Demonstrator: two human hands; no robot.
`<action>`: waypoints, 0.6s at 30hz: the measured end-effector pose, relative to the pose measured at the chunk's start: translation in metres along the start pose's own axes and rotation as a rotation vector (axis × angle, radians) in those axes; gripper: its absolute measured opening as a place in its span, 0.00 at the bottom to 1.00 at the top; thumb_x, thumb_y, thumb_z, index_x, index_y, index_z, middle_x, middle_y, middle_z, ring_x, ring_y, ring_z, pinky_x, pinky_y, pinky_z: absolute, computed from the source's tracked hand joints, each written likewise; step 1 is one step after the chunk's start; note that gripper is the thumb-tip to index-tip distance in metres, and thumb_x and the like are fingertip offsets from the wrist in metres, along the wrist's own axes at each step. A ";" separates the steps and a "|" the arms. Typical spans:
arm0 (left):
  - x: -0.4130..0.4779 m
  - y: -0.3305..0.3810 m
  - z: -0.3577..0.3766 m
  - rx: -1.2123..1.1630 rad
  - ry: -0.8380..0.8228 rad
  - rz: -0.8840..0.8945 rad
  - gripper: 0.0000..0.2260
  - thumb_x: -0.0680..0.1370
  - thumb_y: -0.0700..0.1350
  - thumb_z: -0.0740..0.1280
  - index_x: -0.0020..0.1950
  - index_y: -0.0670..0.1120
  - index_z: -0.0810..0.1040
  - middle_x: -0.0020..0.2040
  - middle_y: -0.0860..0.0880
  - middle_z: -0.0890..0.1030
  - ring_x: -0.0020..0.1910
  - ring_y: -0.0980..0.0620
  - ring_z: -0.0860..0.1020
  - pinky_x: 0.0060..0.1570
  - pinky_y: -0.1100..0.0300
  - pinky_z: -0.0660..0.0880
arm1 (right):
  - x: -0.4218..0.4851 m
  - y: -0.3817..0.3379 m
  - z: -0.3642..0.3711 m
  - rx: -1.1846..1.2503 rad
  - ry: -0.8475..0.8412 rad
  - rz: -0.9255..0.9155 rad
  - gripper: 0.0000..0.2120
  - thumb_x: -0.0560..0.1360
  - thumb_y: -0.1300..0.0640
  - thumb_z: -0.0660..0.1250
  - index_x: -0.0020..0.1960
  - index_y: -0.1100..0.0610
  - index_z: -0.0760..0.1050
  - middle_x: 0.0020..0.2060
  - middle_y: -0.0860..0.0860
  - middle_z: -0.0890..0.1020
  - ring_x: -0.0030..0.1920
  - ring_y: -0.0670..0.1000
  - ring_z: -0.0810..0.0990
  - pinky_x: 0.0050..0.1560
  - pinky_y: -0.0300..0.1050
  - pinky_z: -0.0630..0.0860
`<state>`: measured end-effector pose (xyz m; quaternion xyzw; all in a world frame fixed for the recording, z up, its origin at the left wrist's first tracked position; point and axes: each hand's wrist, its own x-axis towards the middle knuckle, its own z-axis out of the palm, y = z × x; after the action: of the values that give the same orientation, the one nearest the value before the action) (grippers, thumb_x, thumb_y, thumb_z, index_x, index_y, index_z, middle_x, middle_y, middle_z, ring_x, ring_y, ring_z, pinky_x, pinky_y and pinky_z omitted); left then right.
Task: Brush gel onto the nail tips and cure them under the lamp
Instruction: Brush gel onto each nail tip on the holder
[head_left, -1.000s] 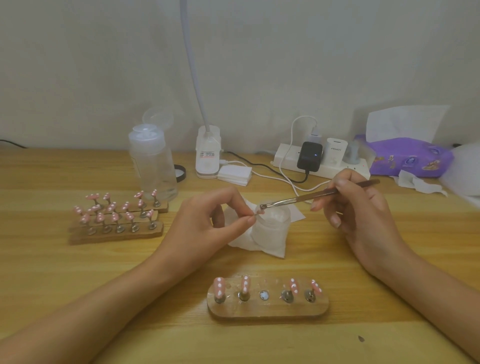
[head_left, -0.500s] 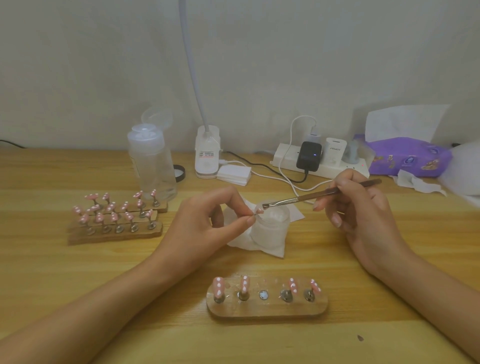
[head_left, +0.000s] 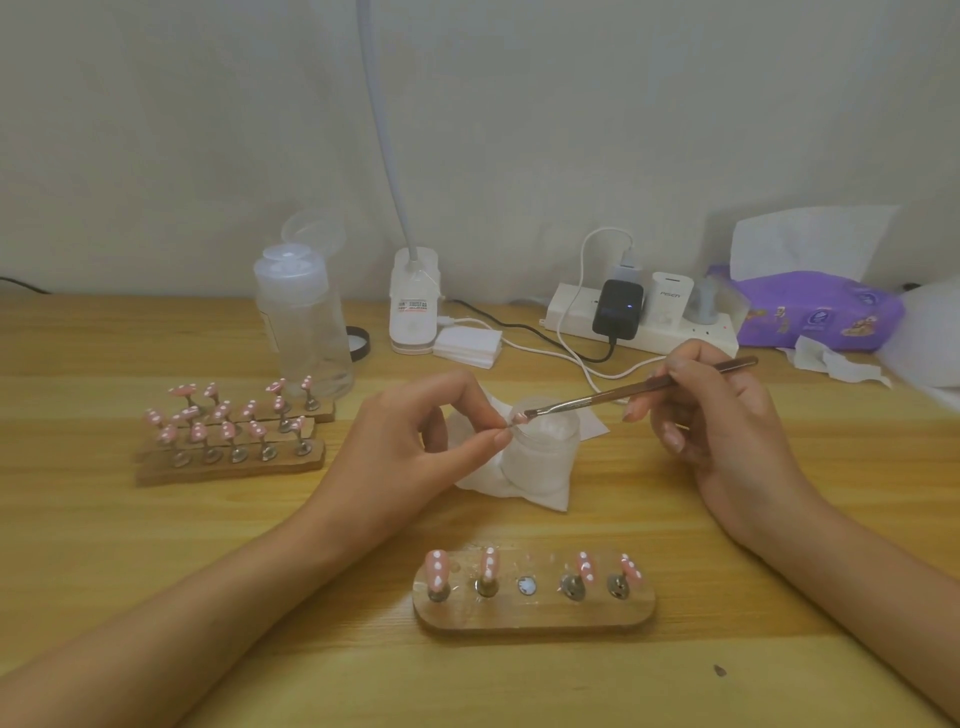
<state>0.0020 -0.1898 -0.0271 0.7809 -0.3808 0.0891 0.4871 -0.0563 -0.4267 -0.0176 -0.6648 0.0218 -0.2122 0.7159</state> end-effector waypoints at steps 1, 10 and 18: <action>0.000 0.000 0.000 -0.001 0.000 -0.001 0.05 0.75 0.42 0.74 0.42 0.49 0.80 0.32 0.70 0.76 0.26 0.62 0.69 0.31 0.76 0.65 | 0.000 -0.001 0.000 0.010 -0.019 -0.010 0.15 0.79 0.55 0.61 0.34 0.48 0.75 0.32 0.56 0.83 0.23 0.46 0.69 0.23 0.34 0.64; 0.000 0.000 0.000 0.000 -0.001 -0.009 0.05 0.75 0.43 0.74 0.42 0.49 0.80 0.32 0.70 0.76 0.26 0.62 0.68 0.30 0.75 0.66 | -0.001 -0.003 0.001 0.008 -0.040 -0.017 0.16 0.80 0.55 0.60 0.34 0.47 0.75 0.32 0.55 0.83 0.24 0.46 0.70 0.23 0.35 0.61; 0.001 0.000 0.000 0.004 -0.004 -0.004 0.05 0.75 0.42 0.74 0.42 0.48 0.80 0.31 0.71 0.76 0.26 0.62 0.68 0.30 0.76 0.65 | -0.002 -0.004 0.003 0.007 -0.050 -0.039 0.17 0.80 0.56 0.59 0.34 0.47 0.75 0.32 0.55 0.83 0.24 0.46 0.70 0.22 0.35 0.62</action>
<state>0.0024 -0.1901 -0.0265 0.7828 -0.3800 0.0872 0.4850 -0.0585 -0.4236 -0.0141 -0.6678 -0.0098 -0.2097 0.7141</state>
